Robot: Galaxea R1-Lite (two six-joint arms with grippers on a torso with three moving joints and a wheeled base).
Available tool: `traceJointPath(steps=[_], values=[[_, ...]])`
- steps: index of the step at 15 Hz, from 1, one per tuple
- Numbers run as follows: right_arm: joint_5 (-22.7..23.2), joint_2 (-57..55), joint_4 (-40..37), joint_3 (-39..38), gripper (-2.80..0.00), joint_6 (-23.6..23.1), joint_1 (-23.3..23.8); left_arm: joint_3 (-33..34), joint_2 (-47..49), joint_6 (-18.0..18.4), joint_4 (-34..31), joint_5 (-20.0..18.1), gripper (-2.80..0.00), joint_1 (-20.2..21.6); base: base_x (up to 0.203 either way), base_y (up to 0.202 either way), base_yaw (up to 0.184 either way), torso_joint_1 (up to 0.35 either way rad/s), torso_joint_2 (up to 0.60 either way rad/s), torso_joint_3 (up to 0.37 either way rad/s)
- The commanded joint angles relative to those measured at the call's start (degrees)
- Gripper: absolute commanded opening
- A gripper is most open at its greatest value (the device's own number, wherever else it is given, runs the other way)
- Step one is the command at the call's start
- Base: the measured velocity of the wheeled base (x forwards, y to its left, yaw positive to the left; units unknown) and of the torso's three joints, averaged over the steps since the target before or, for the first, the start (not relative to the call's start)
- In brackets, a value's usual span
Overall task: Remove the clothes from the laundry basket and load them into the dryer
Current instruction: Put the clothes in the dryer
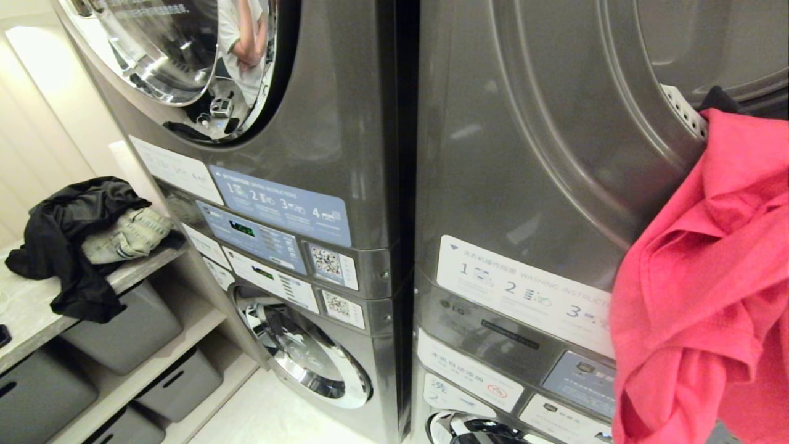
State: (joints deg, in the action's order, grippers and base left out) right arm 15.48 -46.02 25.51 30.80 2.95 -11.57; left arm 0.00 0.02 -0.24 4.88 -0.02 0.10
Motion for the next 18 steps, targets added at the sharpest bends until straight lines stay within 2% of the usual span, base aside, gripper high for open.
traceJointPath(steps=[1,3,5,7,9,12,14,18], values=[[-3.0,-8.8,7.7,2.8,-2.80,0.0,0.0,1.8,-0.1,0.0,0.0,0.0,-2.80,0.0,0.000,0.000,0.000,0.000,0.00,0.000],[-7.9,-11.9,13.1,8.1,-2.80,-0.1,0.0,1.8,-0.1,0.0,0.0,0.0,-2.80,0.0,0.000,0.000,0.000,0.000,0.00,0.000],[-14.9,-15.0,18.5,12.8,-2.80,-1.1,0.1,1.8,-0.1,0.0,0.0,0.0,-2.80,0.0,0.000,0.000,0.000,0.000,0.00,0.000],[-20.0,-18.4,22.8,17.6,-2.80,-4.5,0.2,1.8,-0.1,0.0,0.0,-0.1,-2.80,0.0,0.000,0.000,0.000,0.000,0.00,0.000],[-25.8,-21.9,24.6,22.8,-2.80,-8.6,0.6,1.8,-0.1,0.0,0.0,0.0,-2.80,0.0,0.000,0.000,0.000,0.000,0.00,0.000],[-32.8,-28.5,25.3,31.5,-2.80,-10.5,0.8,1.8,-0.1,0.0,0.0,0.0,-2.80,0.0,0.000,0.000,0.000,0.000,0.00,0.000],[-35.5,-33.4,25.3,37.7,-2.80,-10.8,1.3,1.8,-0.1,0.0,0.0,0.0,-2.80,0.0,0.000,0.000,0.000,0.000,0.00,0.000],[-36.2,-40.9,25.4,51.4,-2.80,-10.5,4.7,1.8,-0.1,0.0,0.0,-0.1,-2.80,0.0,0.000,0.000,0.000,0.000,0.00,0.000]])
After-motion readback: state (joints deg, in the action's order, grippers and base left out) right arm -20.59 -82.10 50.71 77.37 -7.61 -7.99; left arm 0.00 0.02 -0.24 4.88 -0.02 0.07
